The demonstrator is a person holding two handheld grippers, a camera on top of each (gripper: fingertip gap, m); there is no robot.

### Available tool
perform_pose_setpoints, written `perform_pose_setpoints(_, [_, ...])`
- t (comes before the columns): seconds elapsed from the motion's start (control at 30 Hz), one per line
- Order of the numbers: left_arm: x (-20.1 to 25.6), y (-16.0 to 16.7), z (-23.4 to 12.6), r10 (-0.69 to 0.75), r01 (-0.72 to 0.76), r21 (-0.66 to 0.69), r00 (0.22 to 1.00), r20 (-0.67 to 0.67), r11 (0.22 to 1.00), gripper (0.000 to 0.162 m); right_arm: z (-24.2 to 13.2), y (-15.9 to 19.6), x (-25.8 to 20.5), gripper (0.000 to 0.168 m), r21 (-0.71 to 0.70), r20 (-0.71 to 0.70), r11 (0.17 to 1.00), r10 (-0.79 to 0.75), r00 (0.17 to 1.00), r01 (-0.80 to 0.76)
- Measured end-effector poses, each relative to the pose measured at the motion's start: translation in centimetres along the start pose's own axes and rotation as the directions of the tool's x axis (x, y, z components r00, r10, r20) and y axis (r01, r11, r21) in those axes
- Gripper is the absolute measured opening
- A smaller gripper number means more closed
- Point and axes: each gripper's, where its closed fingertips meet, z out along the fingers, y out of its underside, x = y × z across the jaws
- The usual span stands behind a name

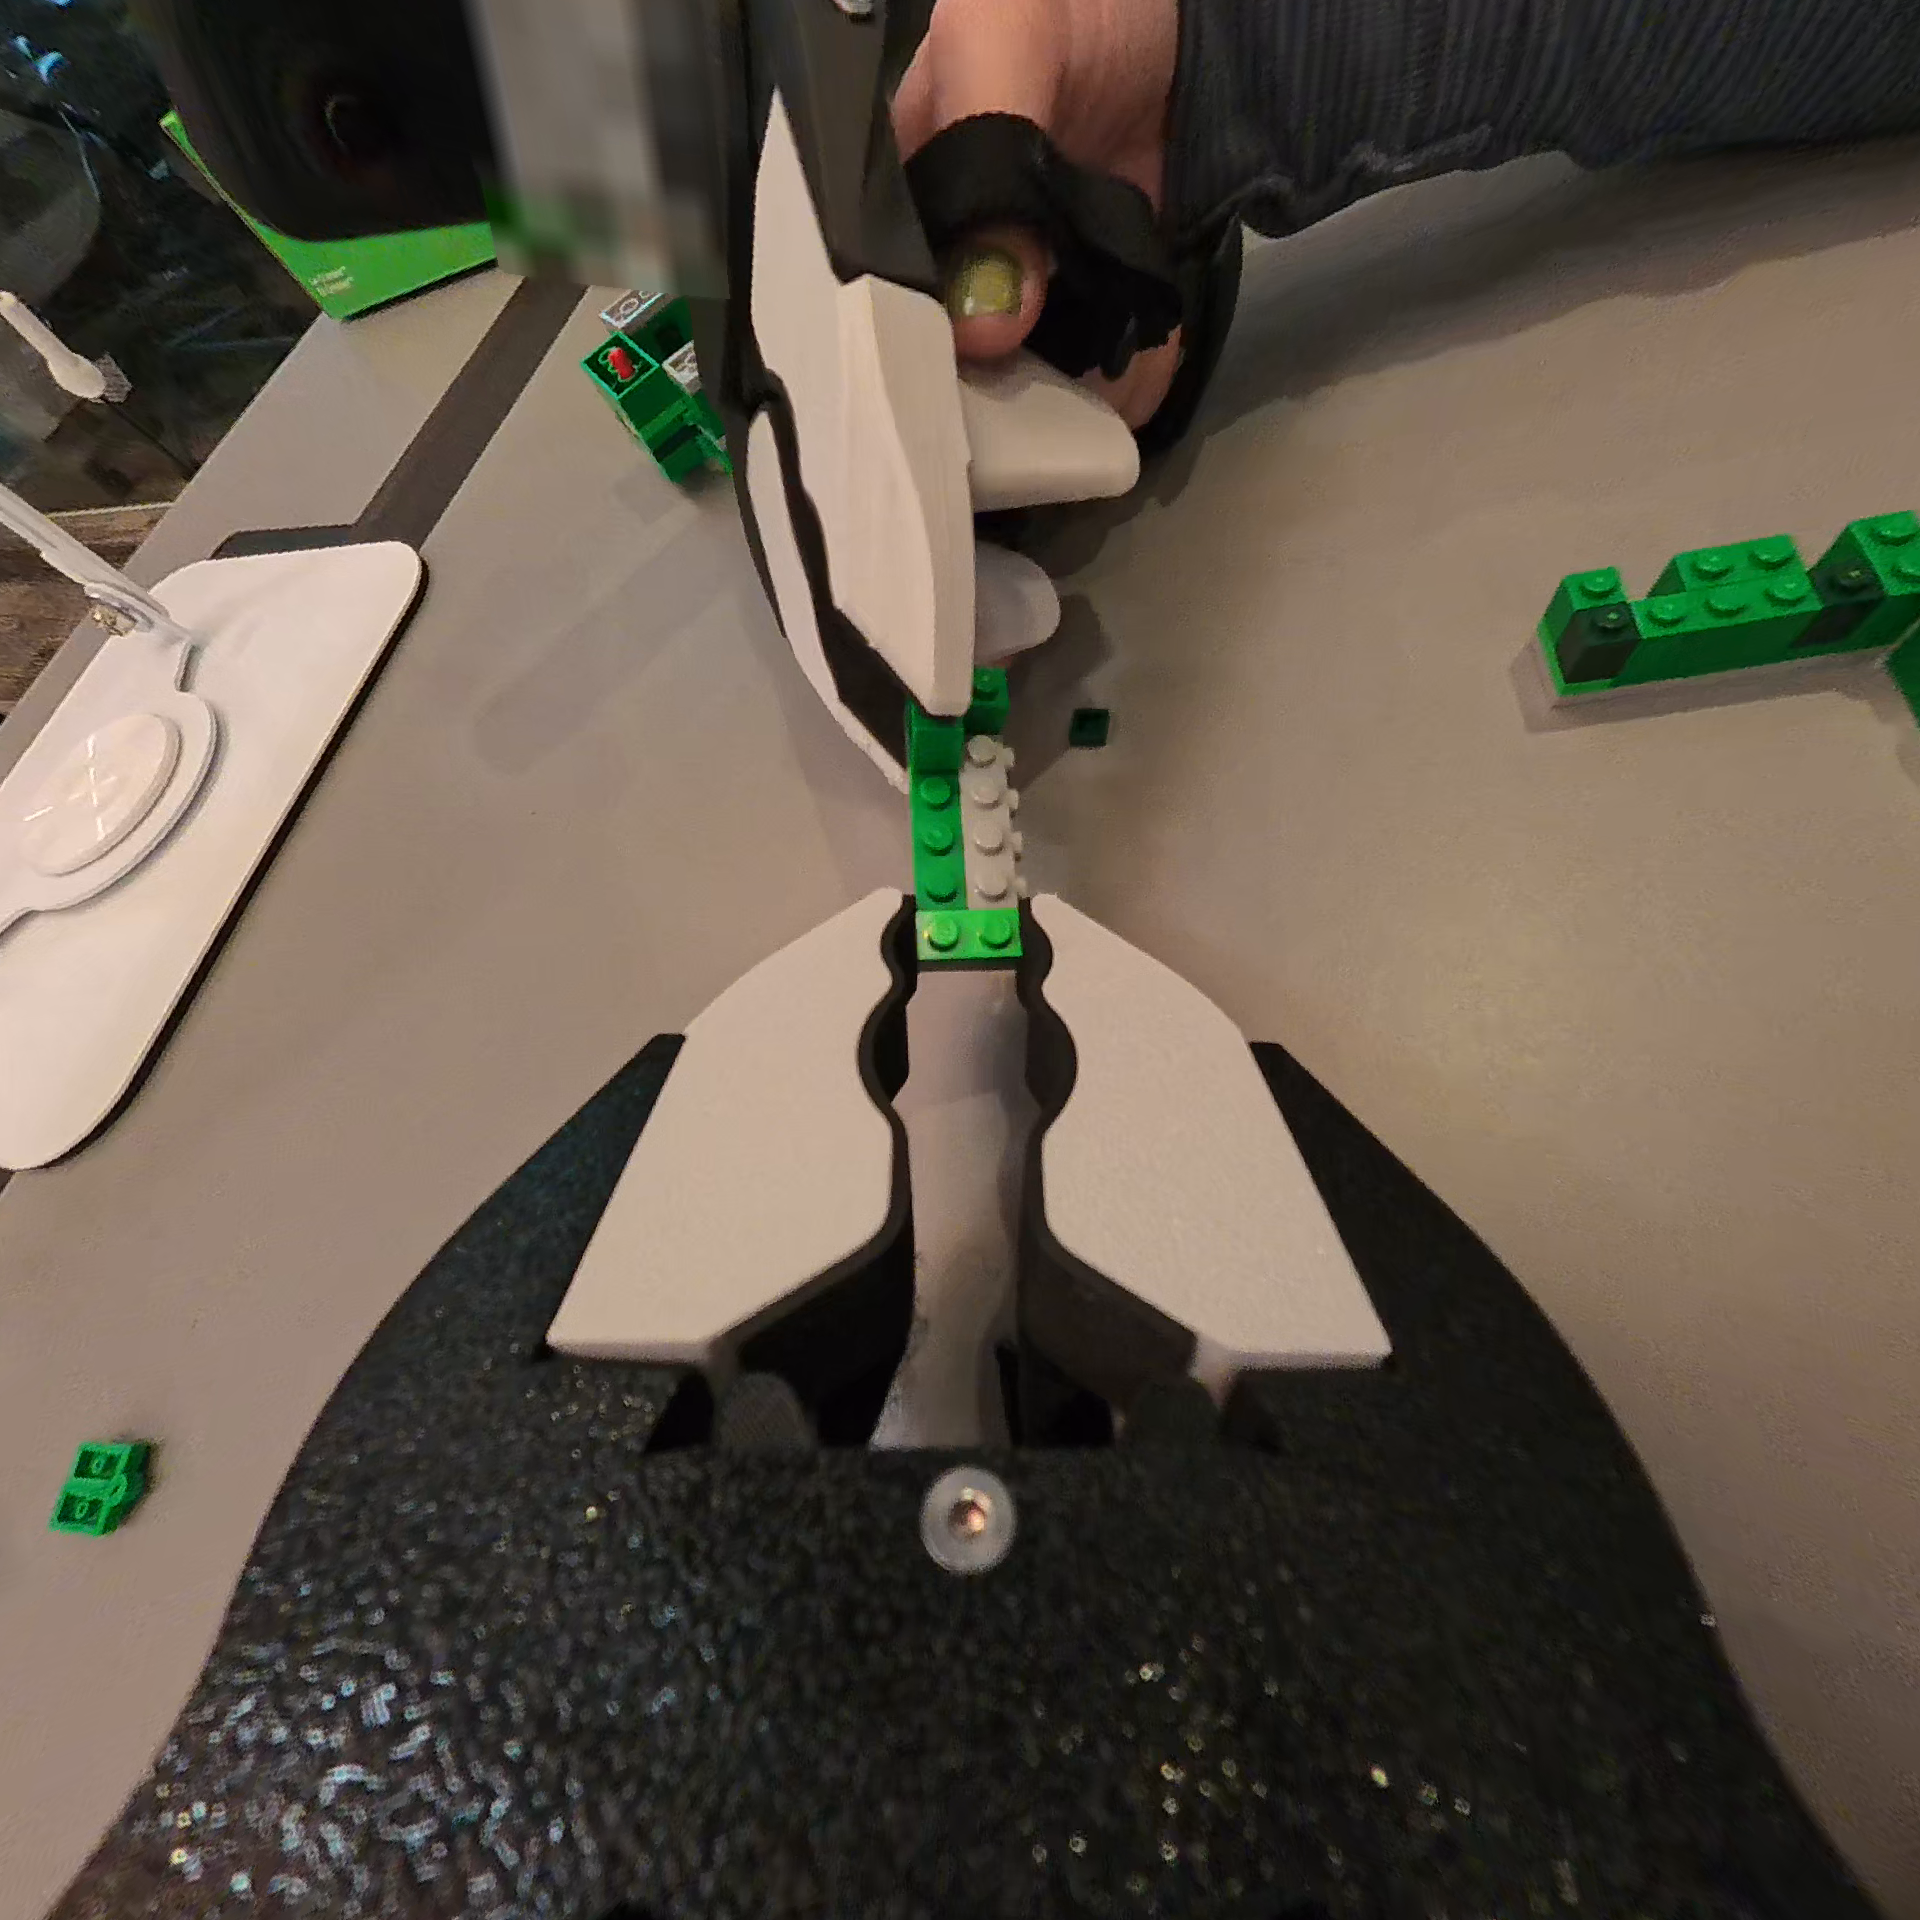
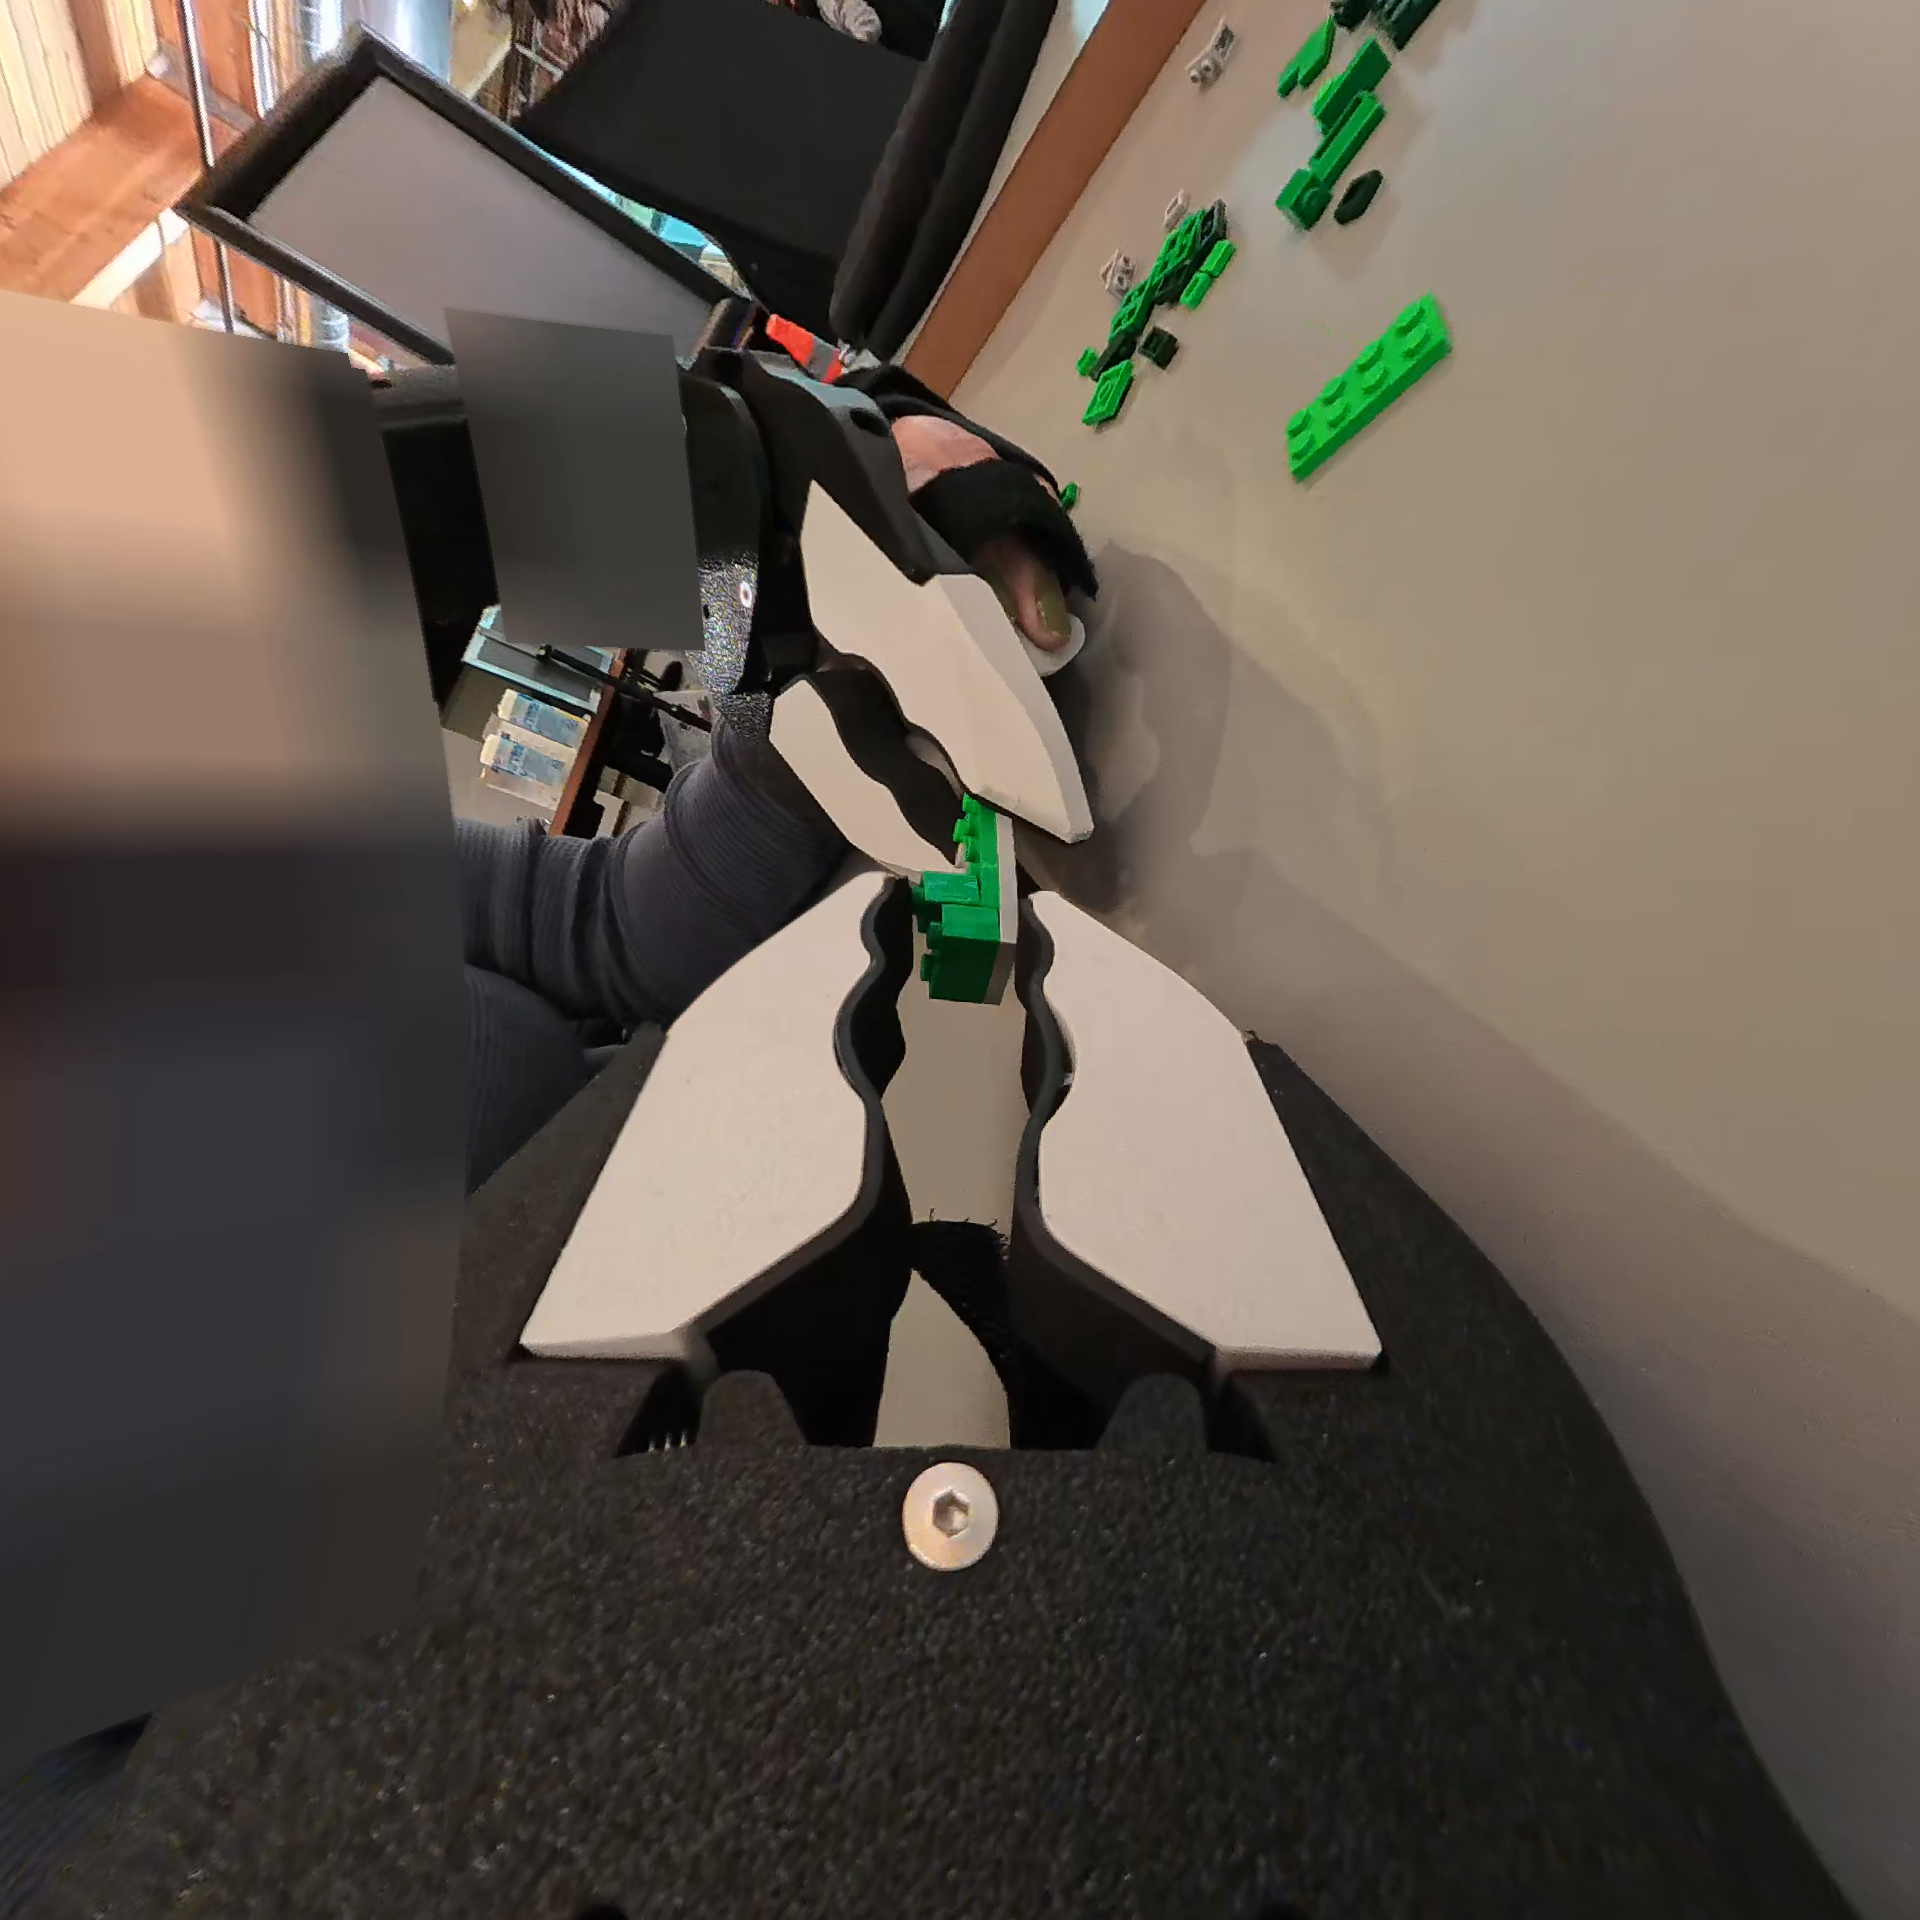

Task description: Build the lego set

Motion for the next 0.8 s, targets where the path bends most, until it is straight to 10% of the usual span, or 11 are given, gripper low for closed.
perform_pose_setpoints(0.27, [-0.8, -0.2, -0.3, -0.087, 0.087, 0.026, 0.996, 0.013, 0.996, 0.017, -0.6, -1.5, -0.3, 0.029, 0.109, 0.054, 0.994, 0.015, 0.998, -0.021])
perform_pose_setpoints(0.53, [-1.5, -1.3, -2.0, -0.287, 0.296, 0.152, 0.954, -0.083, 0.943, 0.017, -1.7, -4.4, -2.5, 0.036, 0.336, -0.03, 0.874, -0.362, 0.932, 0.351])
perform_pose_setpoints(0.67, [-1.2, -2.6, -4.0, -0.432, 0.505, 0.251, 0.853, -0.293, 0.826, 0.017, -2.1, -4.9, -4.5, 0.04, 0.362, -0.216, 0.655, -0.633, 0.743, 0.663])
perform_pose_setpoints(0.8, [-2.1, -2.2, -4.8, -0.549, 0.644, 0.249, 0.755, -0.358, 0.724, 0.017, -1.5, -5.8, -4.9, 0.058, 0.04, -0.549, 0.378, -0.765, 0.337, 0.925])
